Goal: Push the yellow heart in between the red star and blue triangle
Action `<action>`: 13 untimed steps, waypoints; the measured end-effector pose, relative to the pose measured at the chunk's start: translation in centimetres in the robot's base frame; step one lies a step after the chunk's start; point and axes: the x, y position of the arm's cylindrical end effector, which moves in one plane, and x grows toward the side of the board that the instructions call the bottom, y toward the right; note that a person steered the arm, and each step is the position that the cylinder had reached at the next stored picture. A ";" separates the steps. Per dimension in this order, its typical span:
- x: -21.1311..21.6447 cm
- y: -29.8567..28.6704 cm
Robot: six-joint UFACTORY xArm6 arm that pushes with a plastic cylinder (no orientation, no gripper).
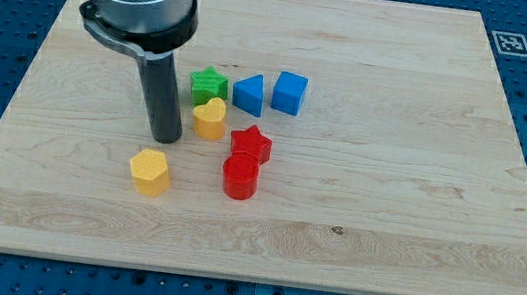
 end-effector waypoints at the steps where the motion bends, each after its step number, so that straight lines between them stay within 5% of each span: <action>1: -1.5 -0.8; 13: -2.3 5.5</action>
